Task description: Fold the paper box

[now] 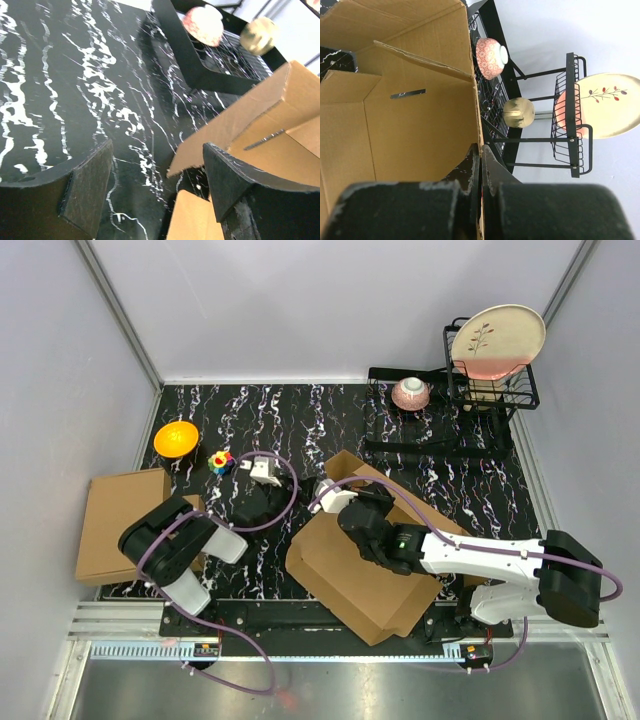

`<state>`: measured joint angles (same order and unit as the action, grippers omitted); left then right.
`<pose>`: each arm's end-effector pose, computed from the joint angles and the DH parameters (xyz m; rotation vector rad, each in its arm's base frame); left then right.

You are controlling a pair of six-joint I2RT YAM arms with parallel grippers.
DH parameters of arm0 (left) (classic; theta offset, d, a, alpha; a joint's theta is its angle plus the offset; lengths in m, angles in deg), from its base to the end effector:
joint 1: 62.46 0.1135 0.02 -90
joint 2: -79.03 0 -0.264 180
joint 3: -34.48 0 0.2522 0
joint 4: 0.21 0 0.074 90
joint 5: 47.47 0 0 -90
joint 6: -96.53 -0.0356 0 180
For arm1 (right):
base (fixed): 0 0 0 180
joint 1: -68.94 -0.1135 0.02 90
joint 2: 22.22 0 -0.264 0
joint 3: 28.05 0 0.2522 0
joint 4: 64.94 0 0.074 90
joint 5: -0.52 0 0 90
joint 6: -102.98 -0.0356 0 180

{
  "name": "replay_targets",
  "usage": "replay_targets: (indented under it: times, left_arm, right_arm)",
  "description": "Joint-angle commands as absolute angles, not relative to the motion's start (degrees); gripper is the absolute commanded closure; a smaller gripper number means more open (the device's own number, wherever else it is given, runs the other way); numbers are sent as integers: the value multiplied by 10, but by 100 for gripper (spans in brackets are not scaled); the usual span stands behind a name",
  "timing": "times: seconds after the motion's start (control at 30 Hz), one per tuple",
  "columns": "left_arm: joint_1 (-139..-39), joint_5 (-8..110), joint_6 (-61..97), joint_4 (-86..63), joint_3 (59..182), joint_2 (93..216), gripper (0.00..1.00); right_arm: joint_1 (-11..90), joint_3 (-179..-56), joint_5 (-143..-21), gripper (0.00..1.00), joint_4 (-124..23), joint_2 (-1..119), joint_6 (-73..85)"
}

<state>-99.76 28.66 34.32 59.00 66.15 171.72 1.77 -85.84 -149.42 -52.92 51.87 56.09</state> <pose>0.2145 -0.1526 0.1532 -0.0564 1.6437 -0.6839 0.1334 0.2374 0.2530 -1.1105 1.5206 -0.7826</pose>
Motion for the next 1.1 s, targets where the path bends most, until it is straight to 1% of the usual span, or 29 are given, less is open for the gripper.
replay_targets:
  times: [0.0,0.07,0.37,0.67,0.77,0.8,0.87,0.9,0.97,1.0,1.03,1.07]
  left_arm:
    - [-998,391,360,815,690,1751,24]
    - [-1004,417,345,815,697,1760,24]
    - [-1024,435,303,815,685,1740,23]
    - [-1030,432,272,815,759,1812,24]
    - [-1029,434,268,815,775,1827,35]
    - [-1029,433,267,814,778,1830,45]
    - [-1030,427,260,814,776,1831,57]
    - [-1030,427,258,814,774,1830,68]
    - [-1029,412,249,814,772,1829,75]
    - [-1028,412,247,814,773,1827,80]
    - [-1029,412,245,814,772,1826,87]
    - [-1029,412,246,814,769,1824,91]
  right_arm:
    - [19,-875,-1477,100,-516,504,533]
    - [20,-873,-1475,100,-516,503,531]
    - [22,-871,-1464,100,-516,498,524]
    - [22,-870,-1461,100,-516,500,518]
    - [22,-871,-1460,100,-516,500,518]
    - [23,-871,-1460,100,-516,500,518]
    - [23,-870,-1461,100,-516,499,518]
    - [23,-870,-1460,100,-516,496,517]
    - [23,-868,-1459,100,-515,493,516]
    - [23,-866,-1459,100,-516,492,516]
    - [23,-866,-1458,100,-516,492,516]
    - [23,-866,-1456,100,-516,492,516]
